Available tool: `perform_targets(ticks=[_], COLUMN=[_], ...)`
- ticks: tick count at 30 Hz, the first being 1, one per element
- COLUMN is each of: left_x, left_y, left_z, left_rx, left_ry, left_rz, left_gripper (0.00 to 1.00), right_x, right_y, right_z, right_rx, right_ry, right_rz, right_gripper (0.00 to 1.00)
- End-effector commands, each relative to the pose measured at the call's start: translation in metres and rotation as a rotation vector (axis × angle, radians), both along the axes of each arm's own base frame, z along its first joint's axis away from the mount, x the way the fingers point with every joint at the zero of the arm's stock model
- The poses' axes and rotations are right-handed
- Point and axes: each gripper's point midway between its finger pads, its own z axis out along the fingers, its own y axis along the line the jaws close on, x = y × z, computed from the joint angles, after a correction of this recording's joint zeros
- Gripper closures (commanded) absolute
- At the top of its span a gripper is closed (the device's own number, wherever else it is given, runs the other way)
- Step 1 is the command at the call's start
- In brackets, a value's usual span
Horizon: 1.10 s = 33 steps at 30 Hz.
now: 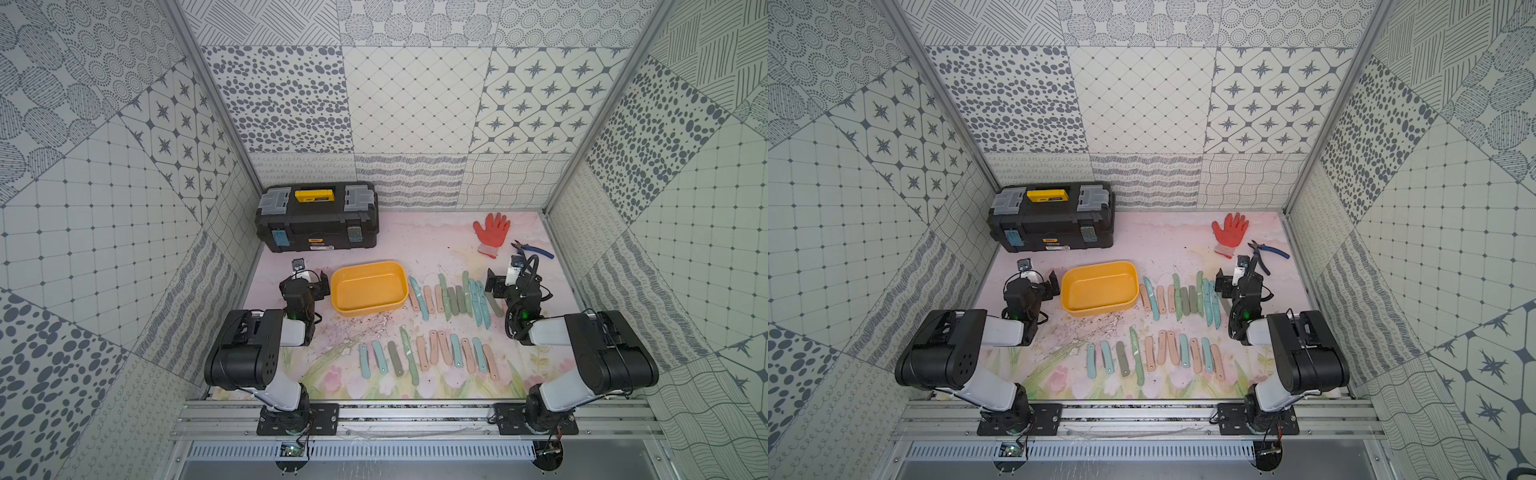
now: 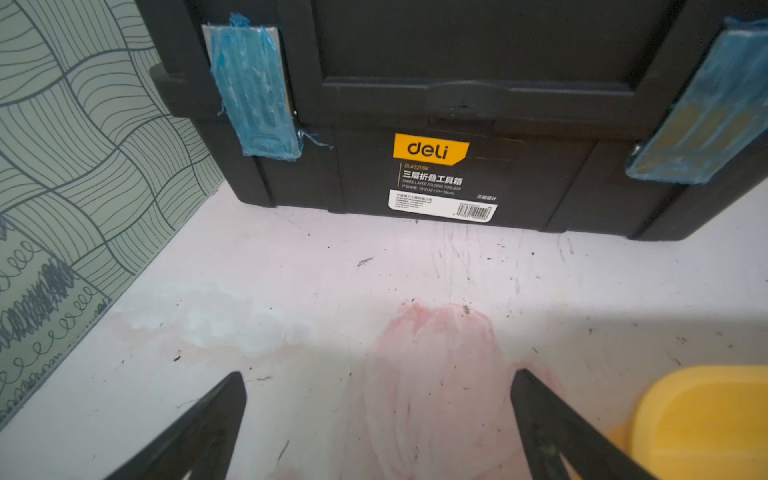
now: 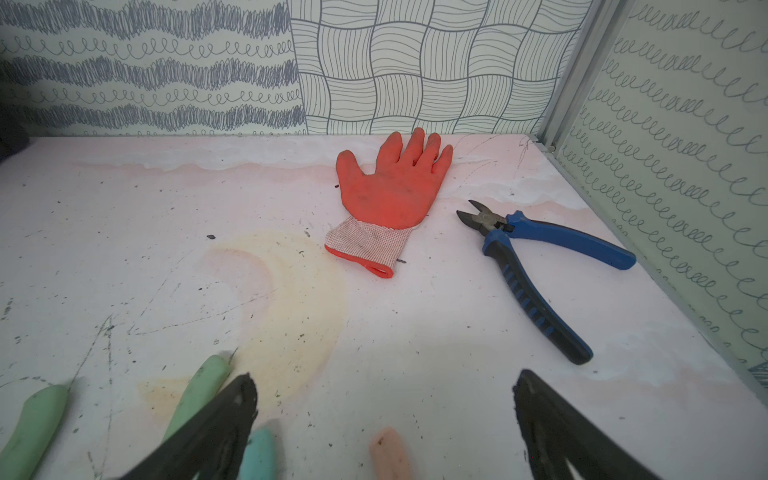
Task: Take the fruit knife out of the storage box
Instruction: Reset both arms
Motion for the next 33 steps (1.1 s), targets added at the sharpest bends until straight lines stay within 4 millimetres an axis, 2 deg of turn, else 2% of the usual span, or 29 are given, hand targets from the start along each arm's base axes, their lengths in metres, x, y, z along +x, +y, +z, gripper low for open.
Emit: perform_targets(ticks=[1,4,7,17,26,29,33], left_x=[0.003,0.004,0.007,0.006,0.0,0.001,0.004], left_y=[-0.007,-0.008,-0.022,-0.036,-0.053,-0.045,-0.015], left_z=[-0.009,-0.009,-0.01,-0.01,-0.007,-0.007,-0.009], left_rx=[0.001,0.007,0.01,-0.018,-0.032,-0.028,-0.033], left_ry=[0.061,0.063,0.082,0.066,0.038,0.041,0.053], left_rz=[-0.053,-0.06,-0.146,-0.253,-0.379,-0.328,-0.138], left_gripper=[0.01,0.01,0.01,0.02,0.08,0.04,0.01], right_x=[0.006,0.006,0.005,0.005,0.006,0.006,0.006], right_y=[0.001,0.001,0.0,0.0,0.001,0.001,0.001], right_z=[0.006,0.006,0.005,0.006,0.006,0.006,0.006], right_rx=[0.002,0.002,0.002,0.002,0.002,0.003,0.003], right_ry=[-0.02,-0.02,-0.019,-0.019,-0.019,-0.02,-0.019], right_rz=[0.009,0.01,0.008,0.008,0.009,0.009,0.009], right_gripper=[0.02,0.02,0.02,0.02,0.02,0.02,0.02])
